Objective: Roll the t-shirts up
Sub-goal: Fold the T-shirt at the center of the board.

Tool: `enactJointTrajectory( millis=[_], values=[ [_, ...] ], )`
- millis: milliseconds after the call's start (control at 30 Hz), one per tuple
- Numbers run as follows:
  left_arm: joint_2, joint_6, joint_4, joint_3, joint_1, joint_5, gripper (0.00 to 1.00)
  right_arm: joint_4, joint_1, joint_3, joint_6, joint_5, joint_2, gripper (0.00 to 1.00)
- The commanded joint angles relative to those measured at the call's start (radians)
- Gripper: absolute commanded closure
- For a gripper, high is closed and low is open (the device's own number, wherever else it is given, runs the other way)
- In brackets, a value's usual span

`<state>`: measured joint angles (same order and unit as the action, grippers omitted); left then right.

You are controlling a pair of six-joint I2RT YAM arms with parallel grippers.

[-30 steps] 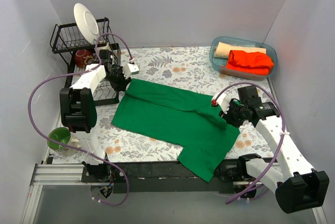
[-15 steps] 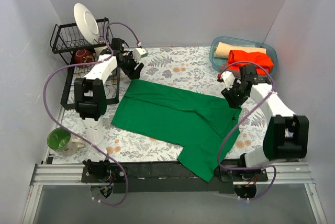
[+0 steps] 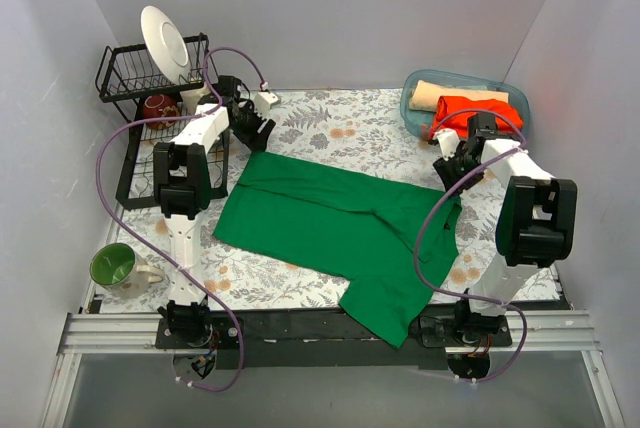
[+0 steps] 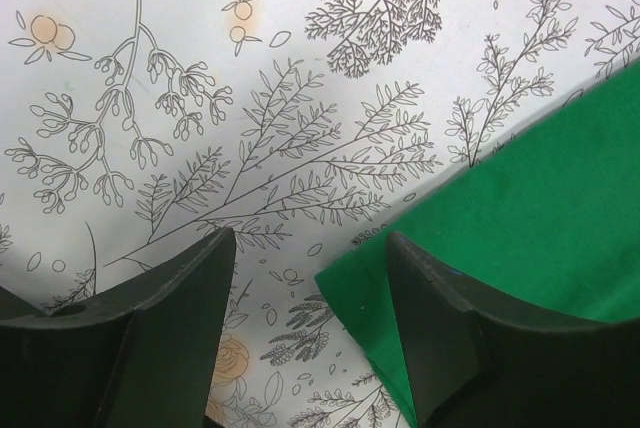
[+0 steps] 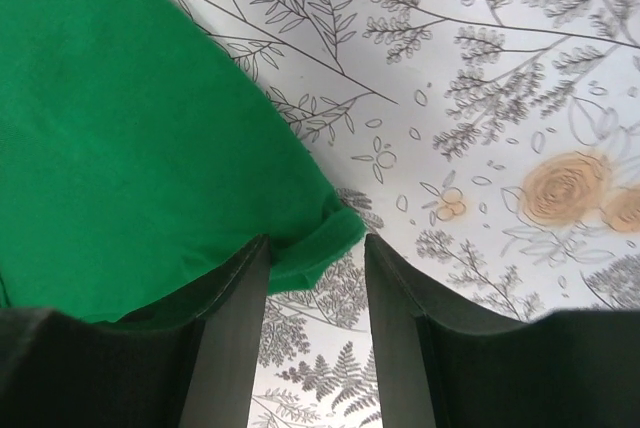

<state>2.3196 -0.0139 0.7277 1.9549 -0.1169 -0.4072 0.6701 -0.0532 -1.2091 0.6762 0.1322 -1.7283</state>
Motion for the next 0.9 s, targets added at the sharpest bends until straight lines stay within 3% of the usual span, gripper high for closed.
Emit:
enactJointTrajectory(
  millis=[0, 600, 867],
  values=[
    [-0.006, 0.037, -0.004, 0.035, 0.003, 0.015, 0.39, 0.005, -0.010, -0.037, -0.006, 0.007, -0.060, 0.50],
    [0.081, 0.060, 0.041, 0.125, 0.003, 0.008, 0.35, -0.013, -0.069, -0.046, 0.017, -0.019, -0.165, 0.57],
    [0.049, 0.091, 0.006, 0.107, 0.000, -0.016, 0.36, -0.096, -0.073, -0.027, 0.023, -0.127, -0.168, 0.66]
  ],
)
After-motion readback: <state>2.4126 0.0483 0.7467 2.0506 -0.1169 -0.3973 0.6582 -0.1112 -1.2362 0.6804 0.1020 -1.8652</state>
